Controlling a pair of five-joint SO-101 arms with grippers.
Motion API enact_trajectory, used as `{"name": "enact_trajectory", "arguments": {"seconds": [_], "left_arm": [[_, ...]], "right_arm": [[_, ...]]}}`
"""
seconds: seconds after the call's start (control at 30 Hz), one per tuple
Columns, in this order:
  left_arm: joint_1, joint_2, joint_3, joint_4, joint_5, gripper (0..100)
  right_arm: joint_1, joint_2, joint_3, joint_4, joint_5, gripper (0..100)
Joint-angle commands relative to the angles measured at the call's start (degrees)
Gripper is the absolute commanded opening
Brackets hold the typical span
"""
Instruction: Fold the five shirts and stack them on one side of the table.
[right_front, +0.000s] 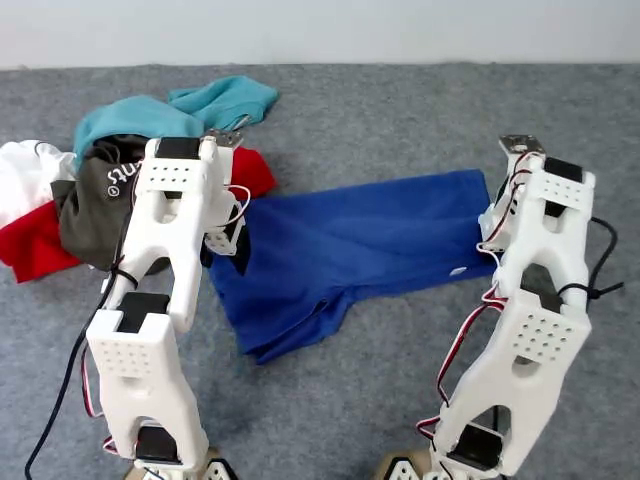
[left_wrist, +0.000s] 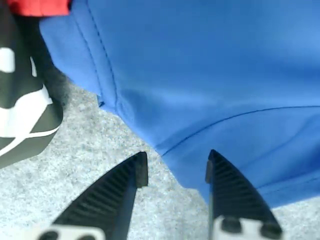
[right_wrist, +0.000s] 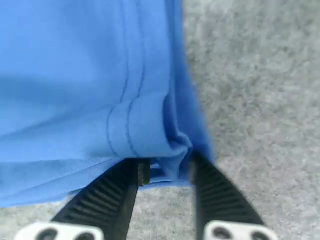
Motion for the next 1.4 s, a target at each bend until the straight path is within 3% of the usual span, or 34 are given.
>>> {"name": "enact_trajectory", "arguments": {"seconds": [0.0,0.57,0.77,1.37], "left_arm": [[0.44,-3.43,-0.13,1.32,-0.53,20],[0.44,-3.43,-0.13,1.32,-0.53,20],[0.44,-3.43,-0.13,1.32,-0.53,20],[0.44,-3.43,-0.13,1.32,-0.53,20]], "right_arm": [[1.27,0.04,-1.49,0.92,0.53,22.7],[0.92,-1.98,-1.58,0.84,0.26,20.9],[1.19,-2.15,-1.58,-0.22,0.09,0.6],[4.00,-10.33,-1.32,4.26,0.53,1.0]]}}
